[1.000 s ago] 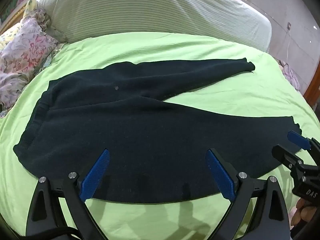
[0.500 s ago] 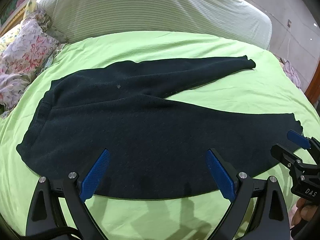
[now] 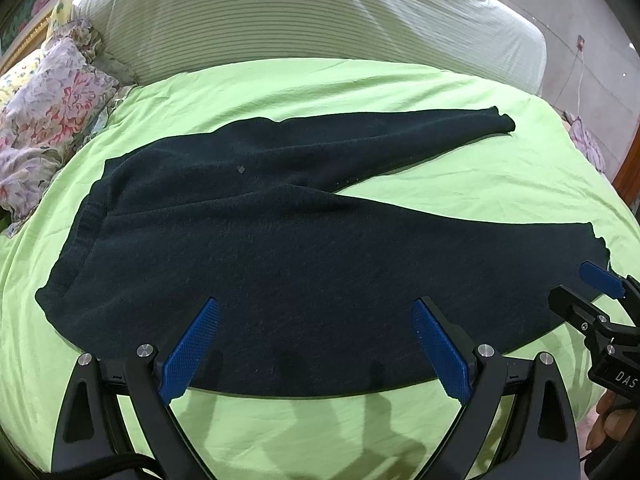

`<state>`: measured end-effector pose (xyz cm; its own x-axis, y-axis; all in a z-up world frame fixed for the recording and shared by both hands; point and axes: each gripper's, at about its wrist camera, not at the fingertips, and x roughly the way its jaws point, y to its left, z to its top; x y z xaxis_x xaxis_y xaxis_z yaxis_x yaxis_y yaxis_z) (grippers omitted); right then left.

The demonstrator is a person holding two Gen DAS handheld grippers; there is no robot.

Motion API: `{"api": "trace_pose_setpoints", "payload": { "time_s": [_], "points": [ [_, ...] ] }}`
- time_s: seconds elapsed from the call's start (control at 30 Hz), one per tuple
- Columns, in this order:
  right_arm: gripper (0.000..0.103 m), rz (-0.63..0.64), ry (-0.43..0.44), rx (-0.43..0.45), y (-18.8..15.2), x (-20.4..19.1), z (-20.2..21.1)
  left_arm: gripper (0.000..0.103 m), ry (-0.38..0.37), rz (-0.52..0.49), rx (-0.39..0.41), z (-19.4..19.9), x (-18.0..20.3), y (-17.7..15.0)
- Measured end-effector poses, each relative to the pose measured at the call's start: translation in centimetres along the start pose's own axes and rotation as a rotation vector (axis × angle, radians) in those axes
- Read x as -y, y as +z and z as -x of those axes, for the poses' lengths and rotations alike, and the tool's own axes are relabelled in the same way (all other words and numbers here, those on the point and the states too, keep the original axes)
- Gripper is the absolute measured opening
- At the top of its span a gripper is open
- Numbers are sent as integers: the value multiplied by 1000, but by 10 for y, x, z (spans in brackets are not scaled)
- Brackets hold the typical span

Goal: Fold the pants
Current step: 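Move both grippers open toward the waistband of the navy pants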

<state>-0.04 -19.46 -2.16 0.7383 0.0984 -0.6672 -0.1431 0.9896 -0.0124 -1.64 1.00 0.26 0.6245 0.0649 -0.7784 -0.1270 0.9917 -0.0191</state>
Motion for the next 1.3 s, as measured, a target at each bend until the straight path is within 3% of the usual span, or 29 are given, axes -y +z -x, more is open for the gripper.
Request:
{"api": "trace_pose_setpoints", "payload": {
  "time_s": [1.3],
  "points": [
    [85,-26,7,-9,7,8,-1,97,-22,-24,-31,-10,2,1]
  ]
}}
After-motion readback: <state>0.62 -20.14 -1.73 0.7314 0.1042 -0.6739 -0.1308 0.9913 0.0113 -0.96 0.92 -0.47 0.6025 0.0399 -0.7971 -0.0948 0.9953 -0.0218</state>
